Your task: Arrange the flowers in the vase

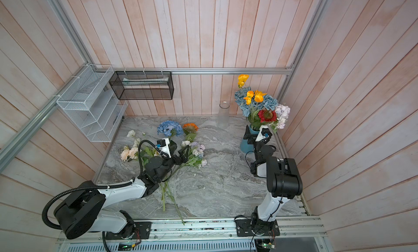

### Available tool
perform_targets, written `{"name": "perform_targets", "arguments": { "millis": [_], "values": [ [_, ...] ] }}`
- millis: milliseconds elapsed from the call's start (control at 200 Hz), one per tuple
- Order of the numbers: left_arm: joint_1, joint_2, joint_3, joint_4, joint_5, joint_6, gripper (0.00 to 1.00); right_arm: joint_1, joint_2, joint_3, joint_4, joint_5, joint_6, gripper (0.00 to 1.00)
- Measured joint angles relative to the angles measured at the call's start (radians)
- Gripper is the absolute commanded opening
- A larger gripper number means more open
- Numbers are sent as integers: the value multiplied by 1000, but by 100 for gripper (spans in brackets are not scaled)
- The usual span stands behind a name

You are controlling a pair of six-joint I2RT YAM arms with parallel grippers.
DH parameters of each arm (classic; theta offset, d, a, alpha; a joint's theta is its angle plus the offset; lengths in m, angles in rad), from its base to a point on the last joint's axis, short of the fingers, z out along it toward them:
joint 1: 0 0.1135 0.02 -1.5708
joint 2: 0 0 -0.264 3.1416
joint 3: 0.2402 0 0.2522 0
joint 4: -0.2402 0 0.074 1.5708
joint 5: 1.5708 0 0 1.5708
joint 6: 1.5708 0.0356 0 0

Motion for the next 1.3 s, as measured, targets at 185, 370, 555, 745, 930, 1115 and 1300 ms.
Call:
{"name": "perform_targets", "arguments": {
  "millis": [185, 370, 555, 745, 930, 1115, 1300],
  "values": [
    [0, -3, -1, 3, 0, -4, 100, 0, -138, -5, -158, -22, 47, 98],
    [1, -13, -8, 8, -1, -3, 100, 0, -304, -43, -377, -29, 96, 98],
    [17, -23, -12, 13, 0, -3, 100, 5, -483, -72, -634, -13, 131, 98],
    [24, -40, -32, 21, 0, -3, 100, 6, -596, -79, -910, 12, 188, 97],
    [45, -49, -40, 16, 6, -5, 100, 50, -633, -86, -1102, -16, 257, 94],
    [150, -69, -42, -1, 43, -33, 100, 273, -629, -86, -1138, -2, 313, 94],
    [271, -104, -47, -35, 84, -53, 100, 423, -441, 21, -1082, 29, 338, 94]
  ]
}}
